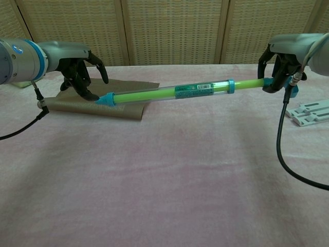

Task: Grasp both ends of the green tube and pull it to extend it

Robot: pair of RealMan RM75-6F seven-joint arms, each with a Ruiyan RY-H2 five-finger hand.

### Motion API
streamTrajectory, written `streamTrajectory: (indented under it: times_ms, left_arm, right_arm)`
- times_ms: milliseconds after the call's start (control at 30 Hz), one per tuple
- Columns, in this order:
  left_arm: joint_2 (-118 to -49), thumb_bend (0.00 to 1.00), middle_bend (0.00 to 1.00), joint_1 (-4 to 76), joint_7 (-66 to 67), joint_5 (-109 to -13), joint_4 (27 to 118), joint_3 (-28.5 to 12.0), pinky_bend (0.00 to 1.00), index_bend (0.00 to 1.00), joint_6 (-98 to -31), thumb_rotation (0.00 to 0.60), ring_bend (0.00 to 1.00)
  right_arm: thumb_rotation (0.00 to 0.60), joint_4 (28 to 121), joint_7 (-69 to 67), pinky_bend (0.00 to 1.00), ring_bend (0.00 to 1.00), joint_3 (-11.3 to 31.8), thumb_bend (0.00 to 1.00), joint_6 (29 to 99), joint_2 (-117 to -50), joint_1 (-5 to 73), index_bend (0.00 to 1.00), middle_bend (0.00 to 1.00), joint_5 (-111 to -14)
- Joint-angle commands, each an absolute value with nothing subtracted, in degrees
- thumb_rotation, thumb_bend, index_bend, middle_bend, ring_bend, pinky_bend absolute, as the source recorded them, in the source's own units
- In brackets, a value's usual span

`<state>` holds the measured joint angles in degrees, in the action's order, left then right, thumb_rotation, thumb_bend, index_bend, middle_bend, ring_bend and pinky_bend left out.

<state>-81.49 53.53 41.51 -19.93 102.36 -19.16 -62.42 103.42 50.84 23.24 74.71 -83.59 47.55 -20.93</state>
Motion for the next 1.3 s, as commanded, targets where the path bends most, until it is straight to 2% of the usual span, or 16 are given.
streamTrajectory:
  times_ms: [33,933,1133,1300]
  left_arm:
    - [-81.85,0.32,0.91,54.65,41.4,-18.79,101.75,-19.45,0.7,0.33,-62.11,0.6,0.8]
    - [-84.89,0.32,0.91,59.5,41.63,-16.46,99.16,-17.41,0.7,0.4,-63.72,0.6,0.8]
    - [-85.33,0.45,0.91,59.78,41.43,-16.96,98.96,-17.06,0.7,0.49,-64.28,0.6,0.8]
    - [-85.11,0.47,0.91,59.42,40.39,-18.48,99.84,-17.03,0.7,0.54,-65.25,0.6,0.8]
  right_arm:
    - [0.6,103.63,50.57,0.81,1.0,23.09,0.66,74.88,-83.25,47.72,0.84,1.0,-20.84]
    - [0.6,104.73,47.05,0.81,1.0,21.81,0.66,74.53,-81.79,48.92,0.84,1.0,-18.74]
    - [0.6,105.14,46.42,0.81,1.0,21.57,0.66,74.65,-81.41,49.0,0.84,1.0,-18.37]
    - [0.6,105.41,46.15,0.81,1.0,20.97,0.66,74.89,-81.04,49.02,0.84,1.0,-18.3]
